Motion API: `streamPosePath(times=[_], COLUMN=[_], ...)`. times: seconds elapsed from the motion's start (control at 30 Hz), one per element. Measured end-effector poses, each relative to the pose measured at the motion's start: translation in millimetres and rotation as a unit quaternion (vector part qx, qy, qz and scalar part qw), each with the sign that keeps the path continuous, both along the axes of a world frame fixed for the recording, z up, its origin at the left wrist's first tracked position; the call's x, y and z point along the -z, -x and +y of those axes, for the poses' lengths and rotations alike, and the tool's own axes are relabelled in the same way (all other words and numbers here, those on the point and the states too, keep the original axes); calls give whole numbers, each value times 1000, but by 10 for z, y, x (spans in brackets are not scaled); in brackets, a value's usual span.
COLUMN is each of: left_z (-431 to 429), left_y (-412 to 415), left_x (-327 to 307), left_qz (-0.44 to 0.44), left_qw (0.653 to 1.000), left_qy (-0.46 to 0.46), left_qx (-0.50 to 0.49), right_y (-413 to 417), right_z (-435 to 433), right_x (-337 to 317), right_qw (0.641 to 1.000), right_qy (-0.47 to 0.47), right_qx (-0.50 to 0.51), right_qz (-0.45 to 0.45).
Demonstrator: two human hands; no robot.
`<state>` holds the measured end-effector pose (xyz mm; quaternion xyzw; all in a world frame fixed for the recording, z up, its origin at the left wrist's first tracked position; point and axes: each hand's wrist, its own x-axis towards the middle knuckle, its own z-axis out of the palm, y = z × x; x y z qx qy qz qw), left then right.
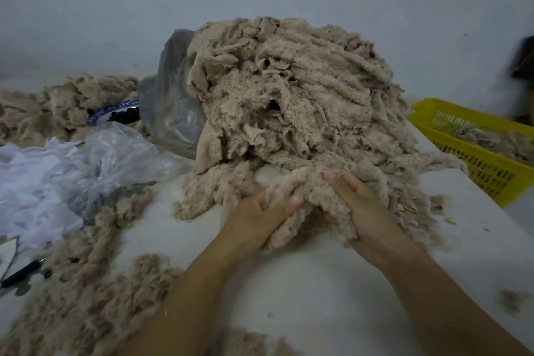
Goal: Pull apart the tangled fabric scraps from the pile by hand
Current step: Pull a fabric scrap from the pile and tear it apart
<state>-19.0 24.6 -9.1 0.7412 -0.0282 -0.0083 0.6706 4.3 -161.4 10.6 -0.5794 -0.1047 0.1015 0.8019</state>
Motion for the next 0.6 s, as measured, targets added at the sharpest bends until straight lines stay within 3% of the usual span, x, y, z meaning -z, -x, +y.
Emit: streamPosePath(times=[0.07, 0.13, 0.23, 0.3, 0.37, 0.43, 0.53, 0.6], left_z=[-15, 40, 202, 336, 353, 284, 170, 133], left_y=[-5, -33, -86, -125, -112, -102, -65, -47], left_x=[-23, -67, -130, -137, -160, -146, -158, -163], left_qz=[36, 40, 53, 56, 71, 77, 67, 64], left_qw=[997, 977, 904, 855, 851, 854, 859, 861], left_qy=[59, 205, 419, 509, 514, 513, 508, 503], left_qx=[-27, -53, -72, -78, -78, -52, 14, 33], right_y=[-28, -67, -113, -114, -95, -64, -19, 12], right_z=[-17, -51, -122, -174, -200, -148, -26, 34], right_x=[-9, -25, -39, -48, -29, 15, 65, 36], right_qw=[999, 997, 998, 997, 997, 996, 974, 963], right_qy=[20, 23, -50, -80, -59, 33, 183, 210], right_qx=[34, 66, 42, 2, -44, -66, 1, 53], right_qz=[4, 14, 12, 15, 1, -51, -134, -162])
